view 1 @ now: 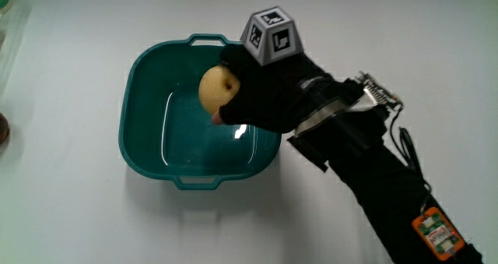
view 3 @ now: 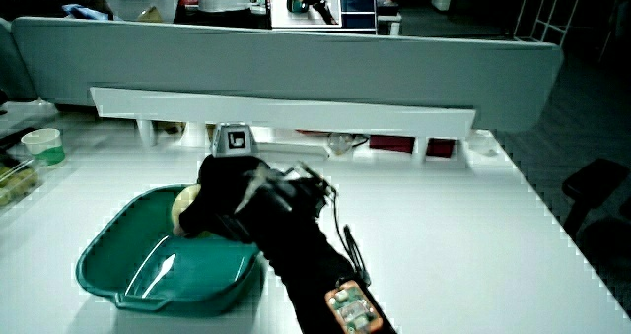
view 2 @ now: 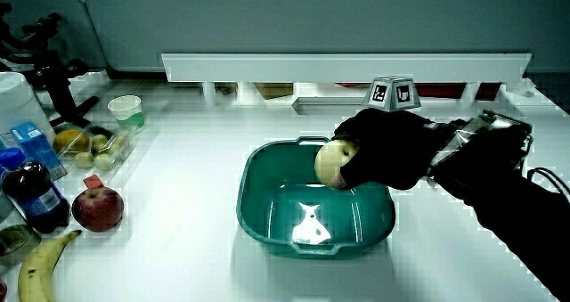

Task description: Place pear into plate

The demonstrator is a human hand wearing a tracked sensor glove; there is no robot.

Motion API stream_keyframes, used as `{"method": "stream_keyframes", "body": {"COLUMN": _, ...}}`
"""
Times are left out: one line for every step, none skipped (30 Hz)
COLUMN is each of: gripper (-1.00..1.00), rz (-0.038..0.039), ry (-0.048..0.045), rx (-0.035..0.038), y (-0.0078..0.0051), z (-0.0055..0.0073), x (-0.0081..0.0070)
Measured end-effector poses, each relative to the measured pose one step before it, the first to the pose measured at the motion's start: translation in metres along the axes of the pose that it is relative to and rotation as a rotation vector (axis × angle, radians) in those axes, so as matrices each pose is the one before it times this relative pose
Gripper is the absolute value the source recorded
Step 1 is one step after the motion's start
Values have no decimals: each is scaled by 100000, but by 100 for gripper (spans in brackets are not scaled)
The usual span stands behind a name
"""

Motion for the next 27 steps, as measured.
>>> {"method": "stream_keyframes", "body": {"gripper": 0, "rz": 1438, "ry": 1279, "rx": -980, "y": 208, "z": -389, "x": -76}}
{"method": "stream_keyframes", "body": {"gripper": 0, "rz": -459, "ry": -1645, "rx": -1135, "y": 229, "z": -398, "x": -100}}
{"method": "stream_keyframes", "body": {"gripper": 0, "rz": -1936, "ry": -2660, "rx": 1082, "y": 336, "z": -491, "x": 62}}
{"method": "stream_keyframes", "body": {"gripper": 0, "rz": -309, "ry": 263, "rx": -1154, "y": 336, "z": -493, "x": 91}}
{"method": "stream_keyframes", "body": {"gripper": 0, "rz": -1214, "ry": 5, "rx": -1606, "y": 293, "z": -472, "x": 75}}
{"method": "stream_keyframes", "body": {"gripper": 0, "rz": -91, "ry": -1127, "rx": -217, "y": 203, "z": -400, "x": 20}}
{"method": "stream_keyframes", "body": {"gripper": 0, "rz": 36, "ry": 2012, "rx": -2735, "y": 199, "z": -389, "x": 22}}
{"method": "stream_keyframes", "body": {"gripper": 0, "rz": 1279, "ry": 74, "rx": -1164, "y": 57, "z": -208, "x": -138}}
{"method": "stream_keyframes", "body": {"gripper": 0, "rz": -1605, "ry": -1425, "rx": -243, "y": 484, "z": -587, "x": 163}}
{"method": "stream_keyframes", "body": {"gripper": 0, "rz": 498, "ry": -163, "rx": -1008, "y": 30, "z": -228, "x": -93}}
{"method": "stream_keyframes", "body": {"gripper": 0, "rz": 283, "ry": 708, "rx": -784, "y": 88, "z": -250, "x": -81}}
{"method": "stream_keyframes", "body": {"gripper": 0, "rz": -1860, "ry": -2075, "rx": -1125, "y": 315, "z": -428, "x": 45}}
{"method": "stream_keyframes", "body": {"gripper": 0, "rz": 339, "ry": 772, "rx": -1466, "y": 90, "z": -228, "x": -54}}
{"method": "stream_keyframes", "body": {"gripper": 0, "rz": -411, "ry": 126, "rx": -1351, "y": 275, "z": -356, "x": 48}}
{"method": "stream_keyframes", "body": {"gripper": 0, "rz": -607, "ry": -501, "rx": -308, "y": 92, "z": -169, "x": -71}}
{"method": "stream_keyframes", "body": {"gripper": 0, "rz": 1289, "ry": -621, "rx": -80, "y": 122, "z": -230, "x": -99}}
{"method": "stream_keyframes", "body": {"gripper": 0, "rz": -1727, "ry": -570, "rx": -2357, "y": 150, "z": -239, "x": 6}}
{"method": "stream_keyframes", "body": {"gripper": 0, "rz": 505, "ry": 175, "rx": 729, "y": -61, "z": -30, "x": -119}}
{"method": "stream_keyframes", "body": {"gripper": 0, "rz": -544, "ry": -527, "rx": -2398, "y": 360, "z": -375, "x": 62}}
{"method": "stream_keyframes", "body": {"gripper": 0, "rz": -1032, "ry": -390, "rx": -1144, "y": 105, "z": -151, "x": 5}}
{"method": "stream_keyframes", "body": {"gripper": 0, "rz": -143, "ry": -593, "rx": 634, "y": -39, "z": -56, "x": -46}}
{"method": "stream_keyframes", "body": {"gripper": 0, "rz": -1611, "ry": -513, "rx": -249, "y": 244, "z": -247, "x": 110}}
{"method": "stream_keyframes", "body": {"gripper": 0, "rz": -484, "ry": 418, "rx": -4296, "y": 344, "z": -344, "x": 143}}
{"method": "stream_keyframes", "body": {"gripper": 0, "rz": 1110, "ry": 1962, "rx": 872, "y": 139, "z": -95, "x": 226}}
{"method": "stream_keyframes", "body": {"gripper": 0, "rz": -1266, "ry": 805, "rx": 2794, "y": -274, "z": 210, "x": 60}}
{"method": "stream_keyframes", "body": {"gripper": 0, "rz": -499, "ry": -1083, "rx": -4229, "y": 270, "z": -148, "x": 4}}
{"method": "stream_keyframes", "body": {"gripper": 0, "rz": -8, "ry": 740, "rx": -2453, "y": 98, "z": -28, "x": 45}}
